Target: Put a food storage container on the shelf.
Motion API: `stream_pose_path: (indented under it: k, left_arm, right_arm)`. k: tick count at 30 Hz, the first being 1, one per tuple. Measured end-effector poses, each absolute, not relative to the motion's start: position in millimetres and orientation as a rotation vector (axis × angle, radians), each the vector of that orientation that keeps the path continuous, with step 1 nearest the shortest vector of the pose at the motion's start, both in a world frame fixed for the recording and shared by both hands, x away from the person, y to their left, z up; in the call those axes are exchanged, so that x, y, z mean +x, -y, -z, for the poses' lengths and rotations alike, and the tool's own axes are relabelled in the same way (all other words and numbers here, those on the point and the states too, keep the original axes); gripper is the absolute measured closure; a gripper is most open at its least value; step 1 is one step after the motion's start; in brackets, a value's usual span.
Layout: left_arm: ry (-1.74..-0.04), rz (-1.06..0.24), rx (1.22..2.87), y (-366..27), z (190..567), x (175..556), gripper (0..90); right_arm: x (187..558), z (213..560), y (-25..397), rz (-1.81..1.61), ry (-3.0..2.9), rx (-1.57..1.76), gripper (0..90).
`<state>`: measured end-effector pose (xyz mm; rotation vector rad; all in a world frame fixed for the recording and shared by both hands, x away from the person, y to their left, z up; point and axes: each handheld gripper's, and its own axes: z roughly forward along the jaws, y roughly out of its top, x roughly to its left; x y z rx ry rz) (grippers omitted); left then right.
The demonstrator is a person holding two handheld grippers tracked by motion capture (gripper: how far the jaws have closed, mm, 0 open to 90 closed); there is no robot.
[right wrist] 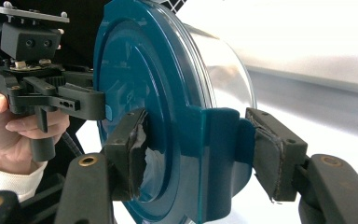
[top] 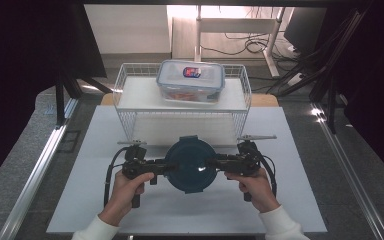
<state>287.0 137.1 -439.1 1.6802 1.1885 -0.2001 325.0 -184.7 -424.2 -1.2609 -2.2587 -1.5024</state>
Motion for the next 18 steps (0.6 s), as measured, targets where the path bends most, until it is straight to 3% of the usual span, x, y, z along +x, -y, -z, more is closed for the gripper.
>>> stream_pose_path:
  k: [18]
  left_arm:
    - [-1.147,0.163,1.675,-147.6,397.6,304.1,40.4]
  right_arm:
    - [335.7,383.3,174.9,1.566,2.272,-1.263,40.8]
